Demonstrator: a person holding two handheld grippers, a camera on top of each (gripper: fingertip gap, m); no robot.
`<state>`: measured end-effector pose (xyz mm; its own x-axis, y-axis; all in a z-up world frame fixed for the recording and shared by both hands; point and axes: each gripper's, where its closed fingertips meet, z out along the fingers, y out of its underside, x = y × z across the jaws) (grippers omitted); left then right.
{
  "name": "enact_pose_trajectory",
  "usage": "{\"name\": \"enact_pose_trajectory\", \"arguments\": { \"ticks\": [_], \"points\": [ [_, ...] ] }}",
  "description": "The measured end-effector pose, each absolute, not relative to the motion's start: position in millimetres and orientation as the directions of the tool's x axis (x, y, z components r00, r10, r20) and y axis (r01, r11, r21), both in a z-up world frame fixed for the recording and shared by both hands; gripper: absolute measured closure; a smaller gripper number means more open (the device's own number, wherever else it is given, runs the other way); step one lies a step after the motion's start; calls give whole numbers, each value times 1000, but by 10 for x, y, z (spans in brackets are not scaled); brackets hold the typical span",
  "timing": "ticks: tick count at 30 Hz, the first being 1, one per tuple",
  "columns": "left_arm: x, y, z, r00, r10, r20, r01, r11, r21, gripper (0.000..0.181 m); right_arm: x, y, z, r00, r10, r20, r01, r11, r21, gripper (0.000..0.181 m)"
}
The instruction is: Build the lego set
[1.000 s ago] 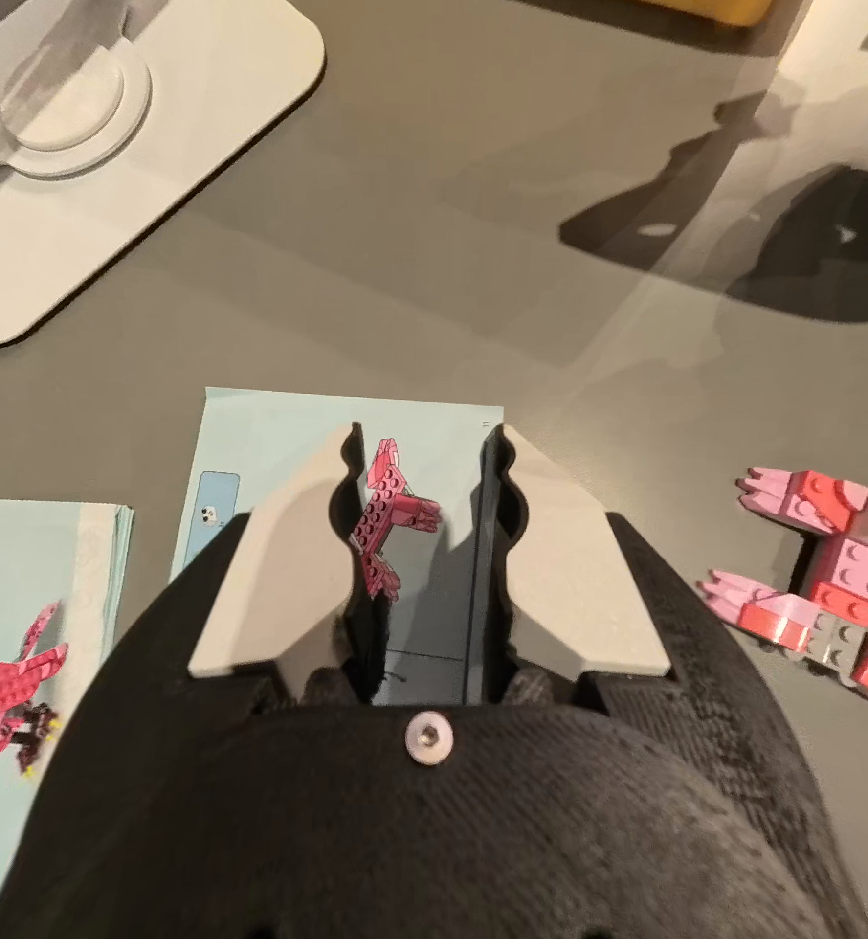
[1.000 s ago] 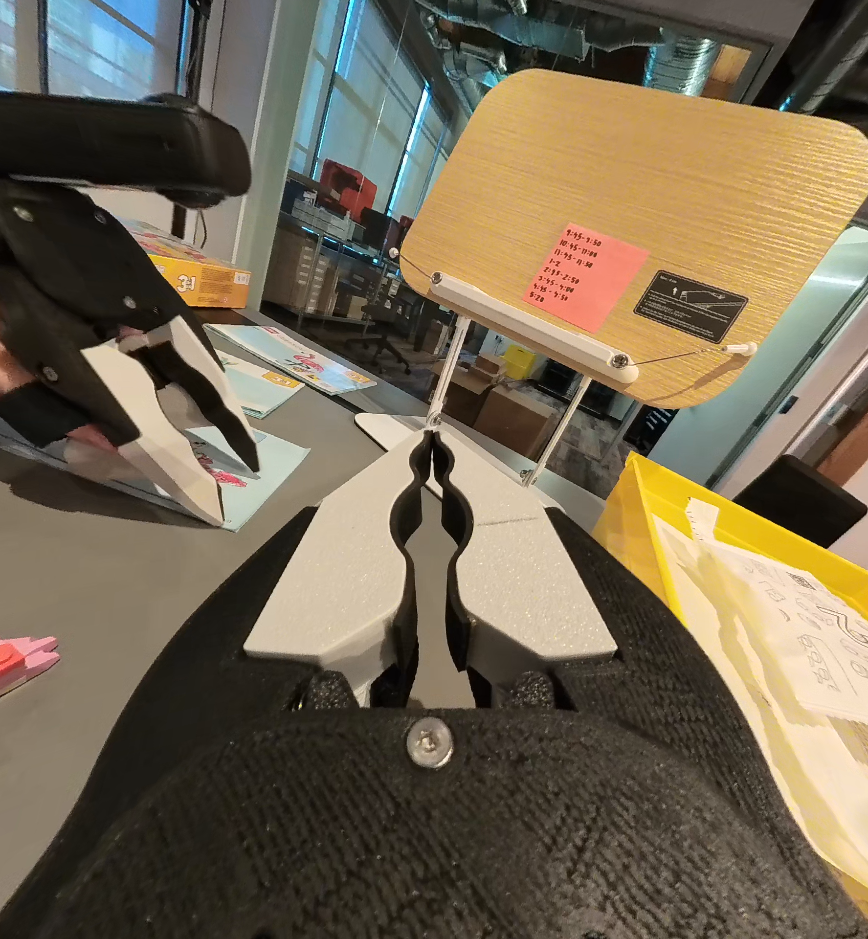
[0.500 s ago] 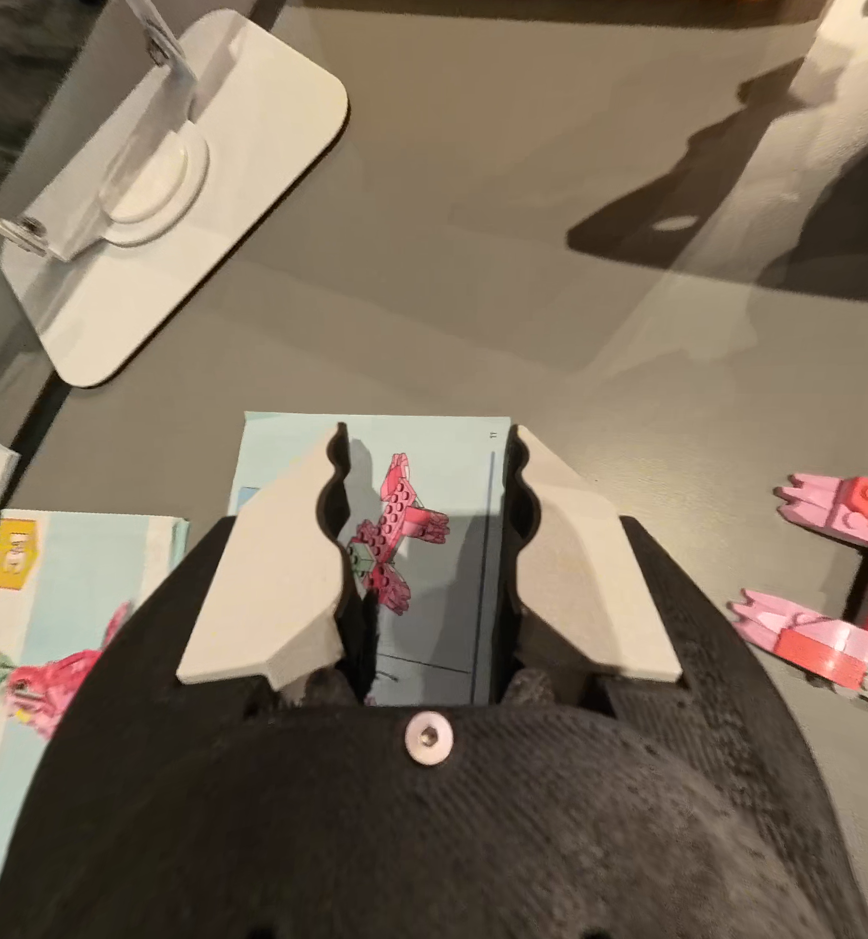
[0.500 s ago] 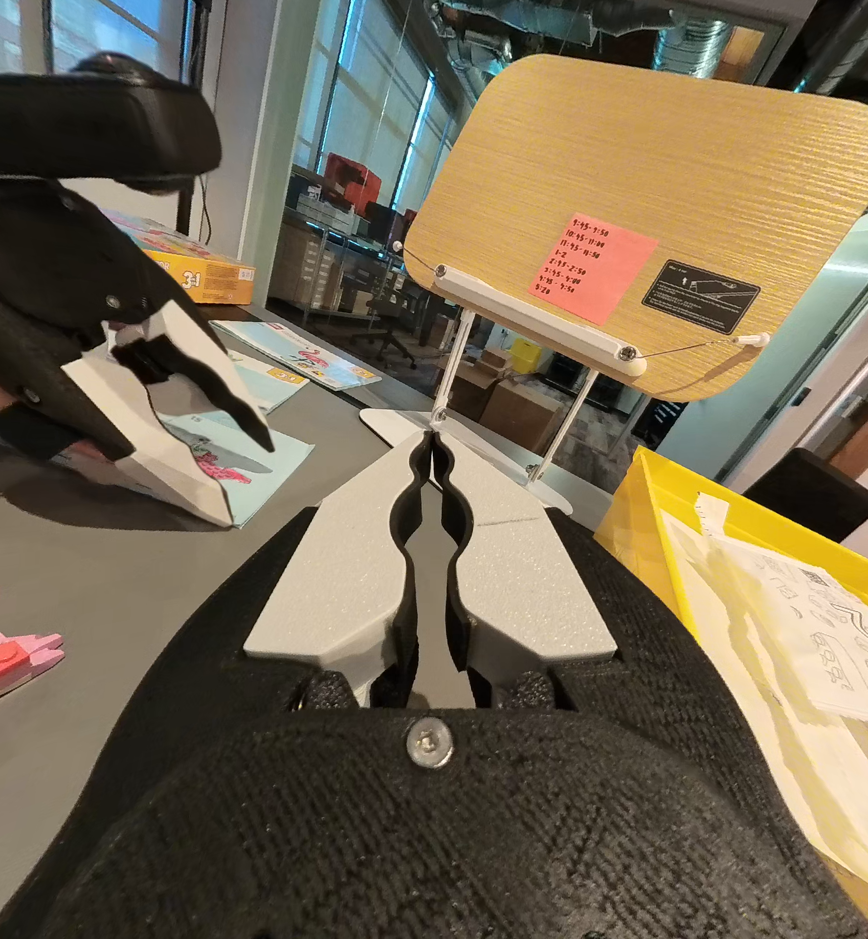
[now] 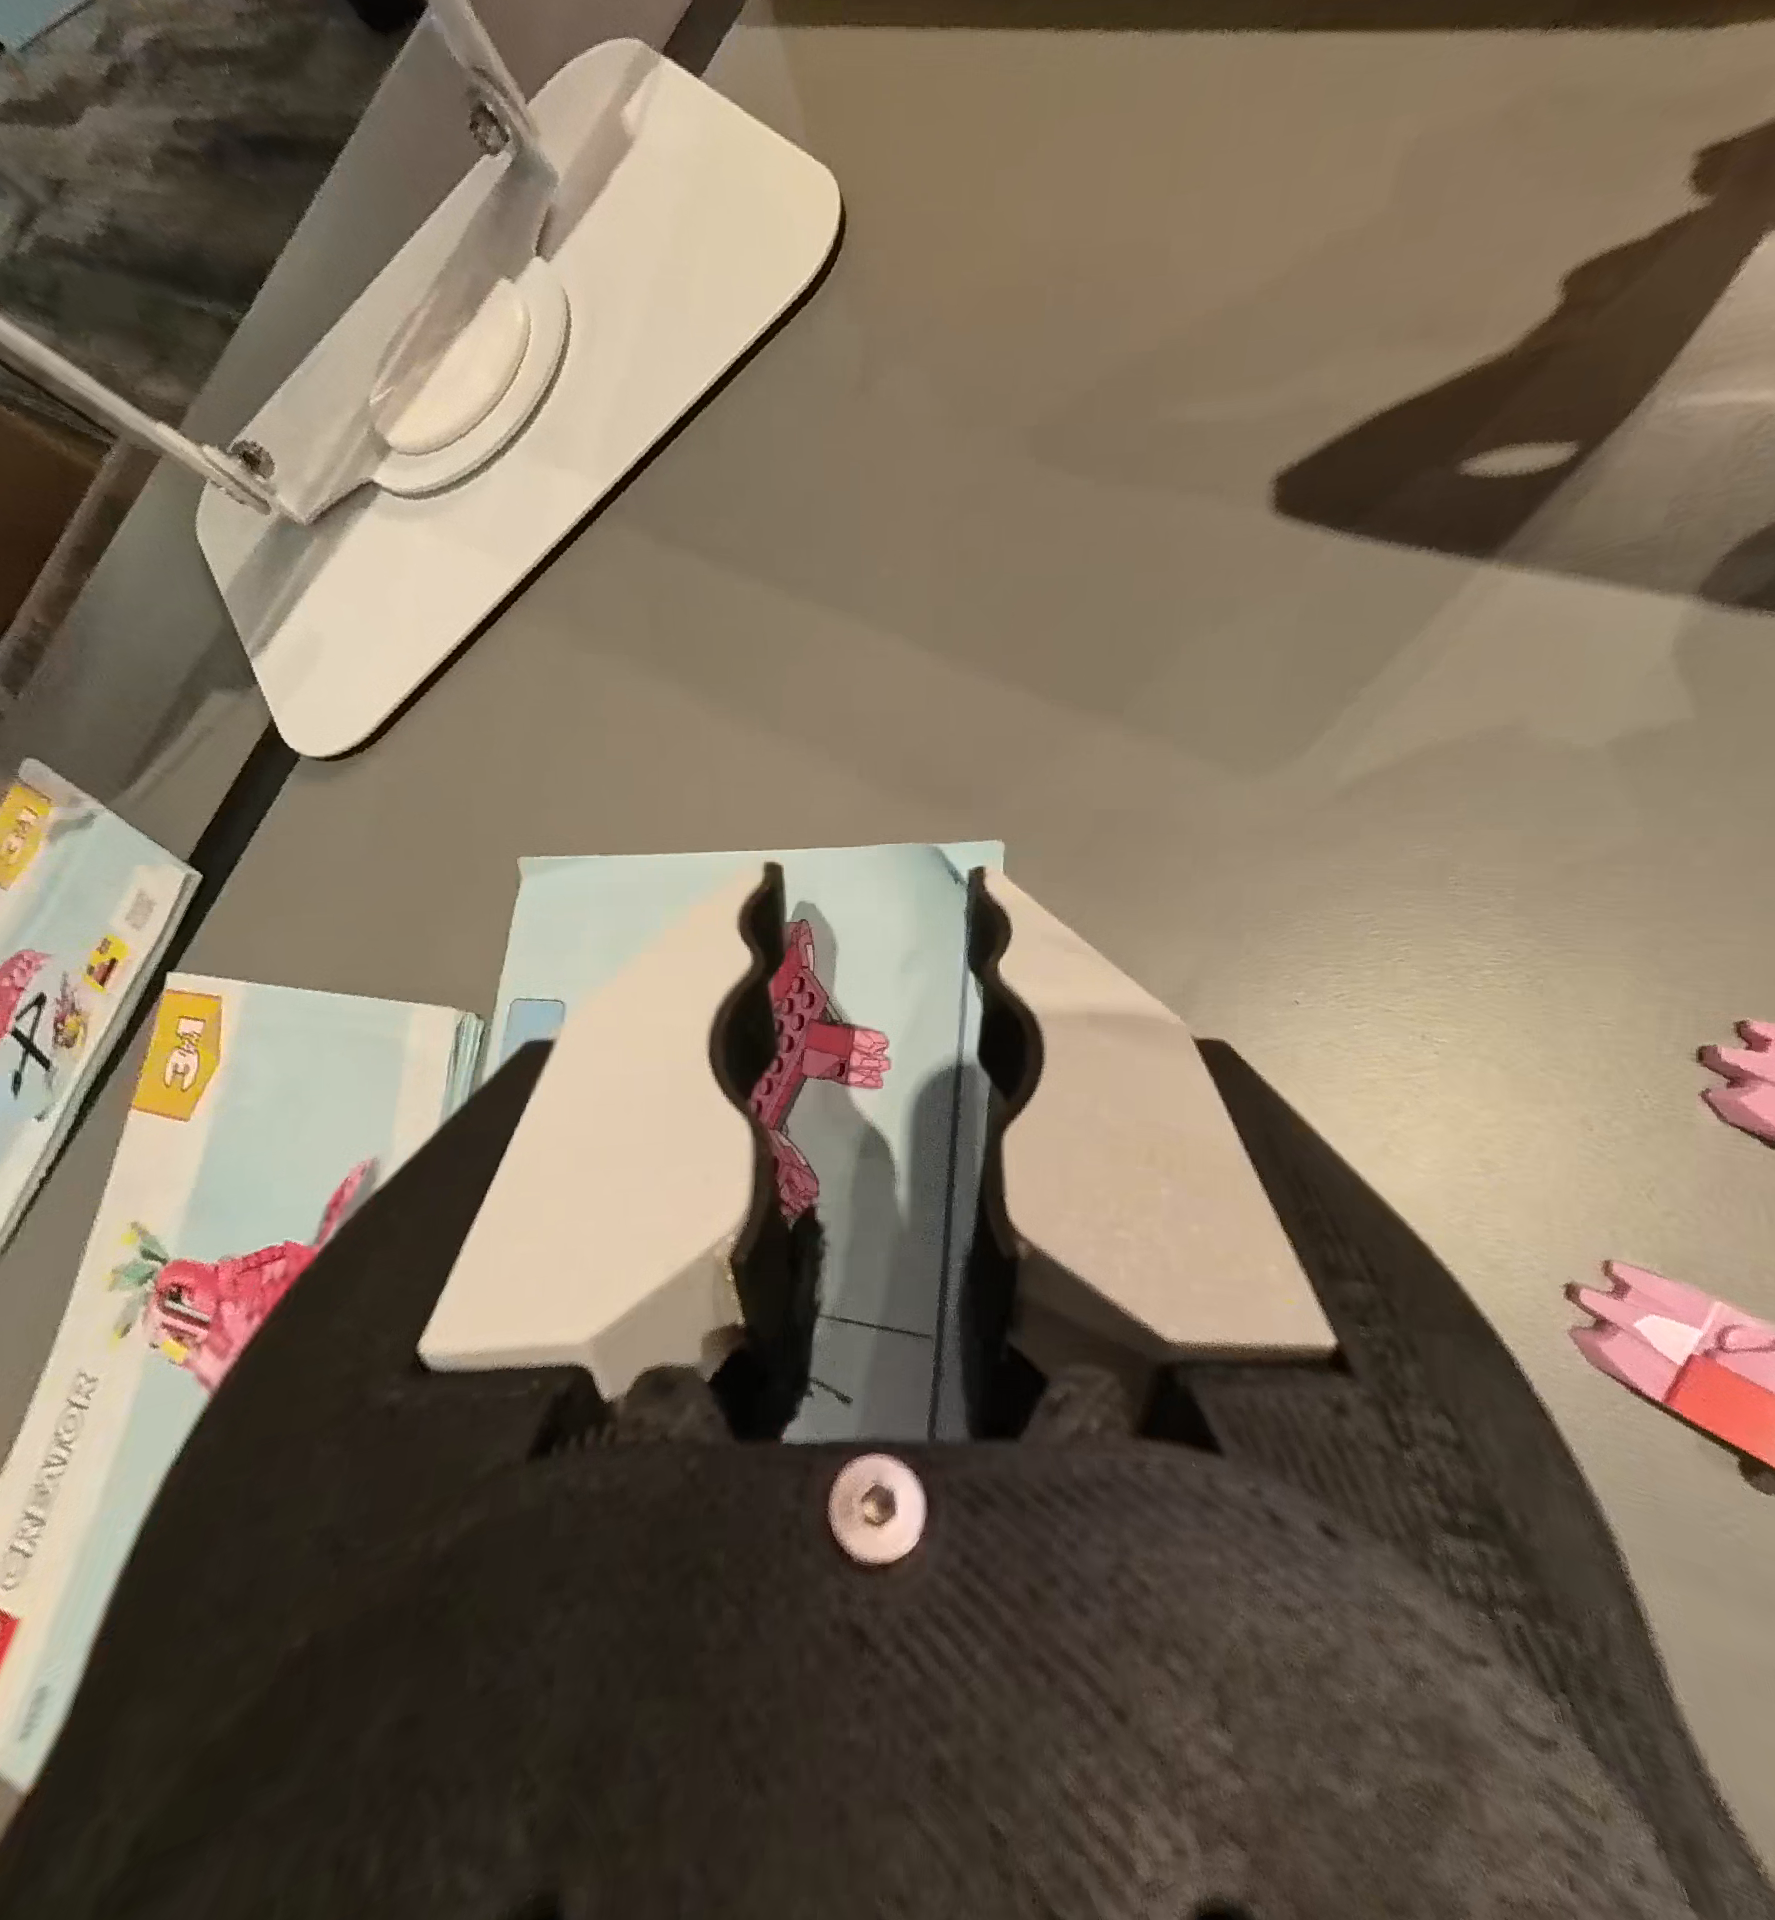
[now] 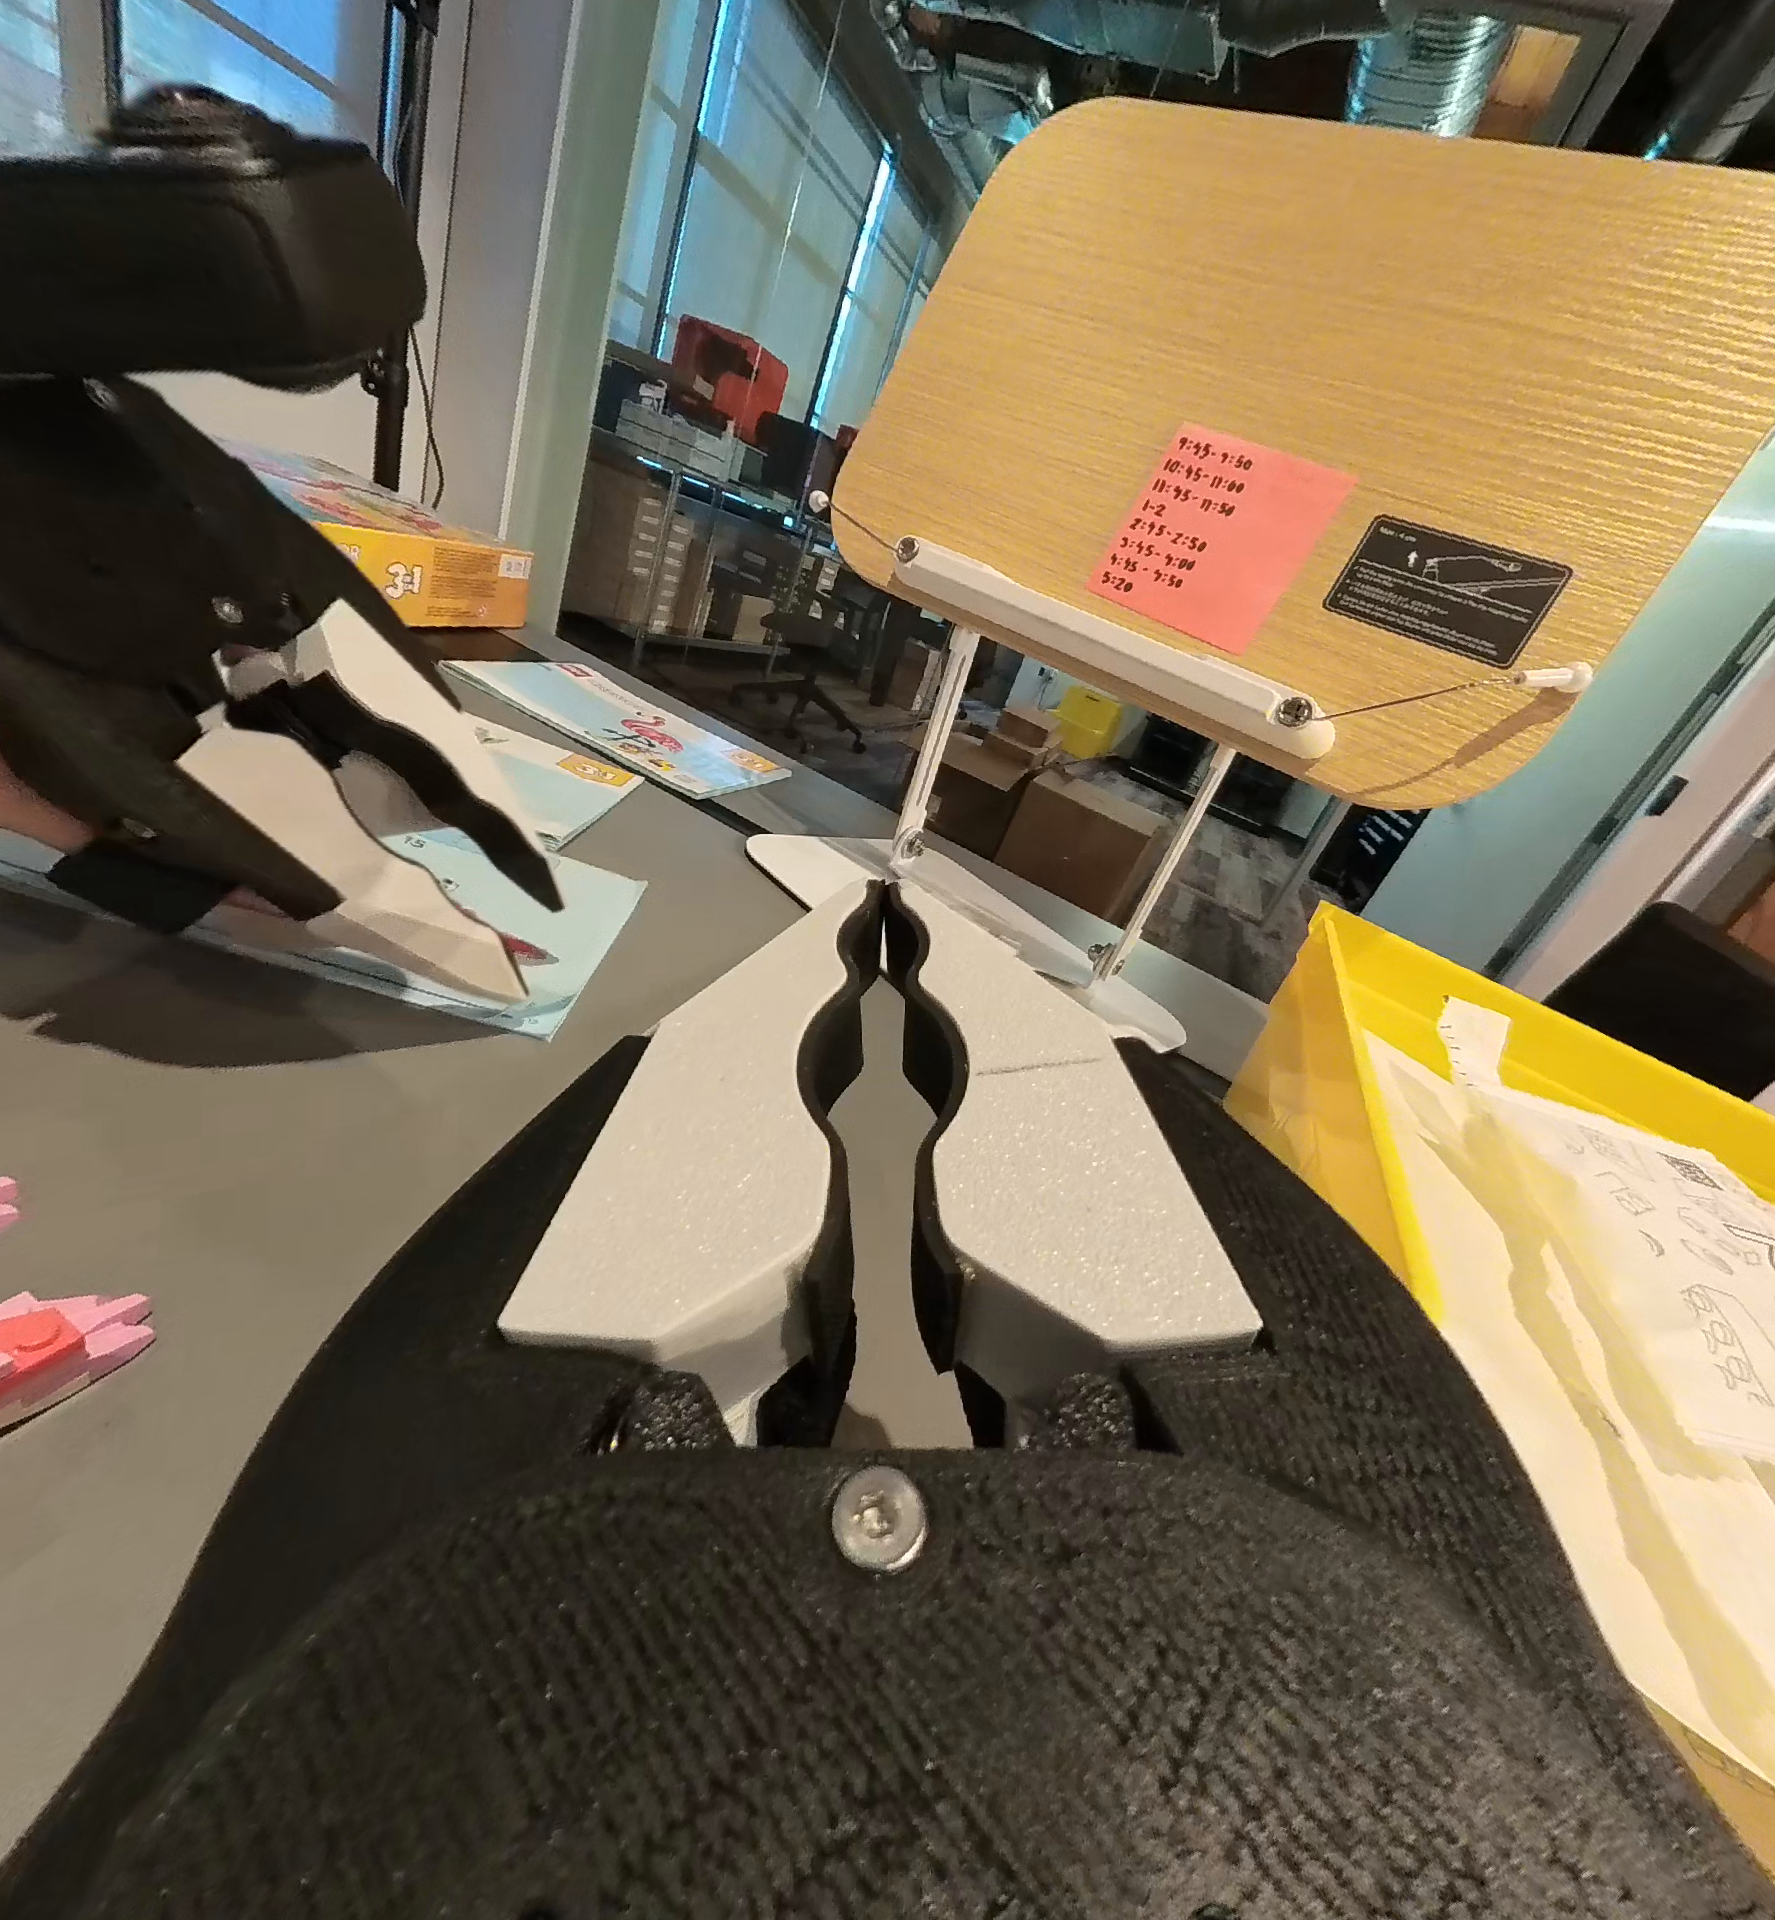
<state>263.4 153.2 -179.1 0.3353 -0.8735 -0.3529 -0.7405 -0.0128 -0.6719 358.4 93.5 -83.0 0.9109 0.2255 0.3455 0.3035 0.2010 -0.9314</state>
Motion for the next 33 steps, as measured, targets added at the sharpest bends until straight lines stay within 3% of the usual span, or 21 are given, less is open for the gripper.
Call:
{"name": "enact_pose_trajectory", "arguments": {
  "ticks": [17, 19, 33],
  "points": [
    [2729, 1456, -1945, 379, -908, -181, -709, -159, -687, 172, 3587, 927, -845, 912, 241, 331, 289, 192, -938, 181],
    [2748, 1446, -1945, 378, -908, -182, -708, -157, -688, 181, 3588, 928, -845, 913, 243, 329, 287, 191, -939, 181],
    [2291, 1576, -1514, 485, -856, -177, -609, -186, -771, 181, 3562, 930, -862, 908, 267, 323, 281, 184, -942, 181]
  ]
}}
